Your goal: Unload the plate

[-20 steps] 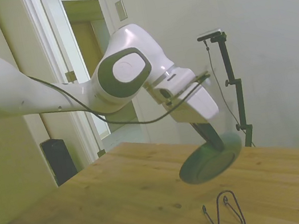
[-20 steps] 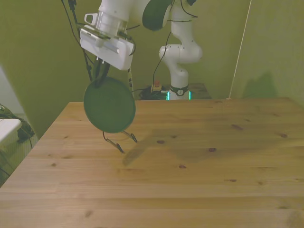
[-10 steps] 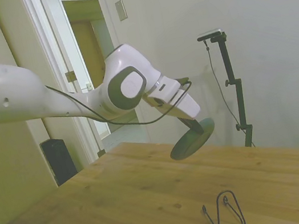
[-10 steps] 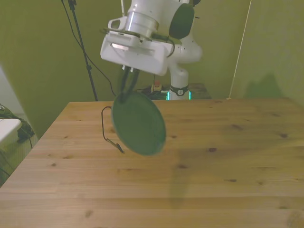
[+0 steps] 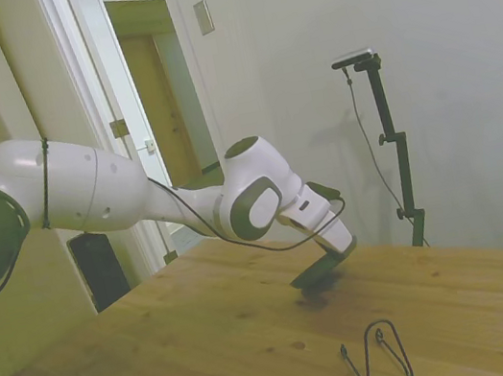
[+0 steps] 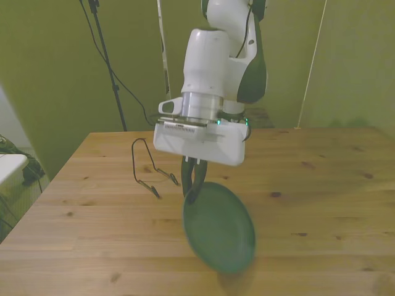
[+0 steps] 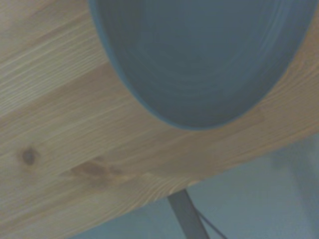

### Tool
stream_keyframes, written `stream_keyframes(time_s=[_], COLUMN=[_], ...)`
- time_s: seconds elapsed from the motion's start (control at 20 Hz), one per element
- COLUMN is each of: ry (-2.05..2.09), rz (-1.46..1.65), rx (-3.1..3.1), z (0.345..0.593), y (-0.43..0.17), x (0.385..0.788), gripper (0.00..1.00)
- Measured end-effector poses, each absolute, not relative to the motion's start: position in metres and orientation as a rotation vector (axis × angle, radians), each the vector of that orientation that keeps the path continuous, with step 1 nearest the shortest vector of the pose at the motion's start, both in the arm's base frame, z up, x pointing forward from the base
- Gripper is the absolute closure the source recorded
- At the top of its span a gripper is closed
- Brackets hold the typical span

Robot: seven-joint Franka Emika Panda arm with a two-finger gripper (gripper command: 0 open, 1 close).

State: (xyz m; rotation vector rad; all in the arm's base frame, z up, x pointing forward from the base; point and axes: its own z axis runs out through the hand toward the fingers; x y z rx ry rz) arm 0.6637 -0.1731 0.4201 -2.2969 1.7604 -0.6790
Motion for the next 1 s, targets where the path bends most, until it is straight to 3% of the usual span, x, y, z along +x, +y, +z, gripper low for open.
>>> stream_keyframes(time_s=[0.15, 0.4, 0.55, 0.6, 1.0], ry=[1.741, 1.76, 1.762, 1.759, 1.736], rz=[-0.641, -0.546, -0.554, -0.556, -0.565], rx=[-2.307, -2.373, -2.371, -2.374, -2.393], z=[0.408, 0.358, 0.36, 0.36, 0.363], y=[-0.182, -0.189, -0.193, -0.195, -0.198], x=[0.662, 0.655, 0.656, 0.655, 0.653], gripper=[1.0, 1.0, 1.0, 0.0, 0.0])
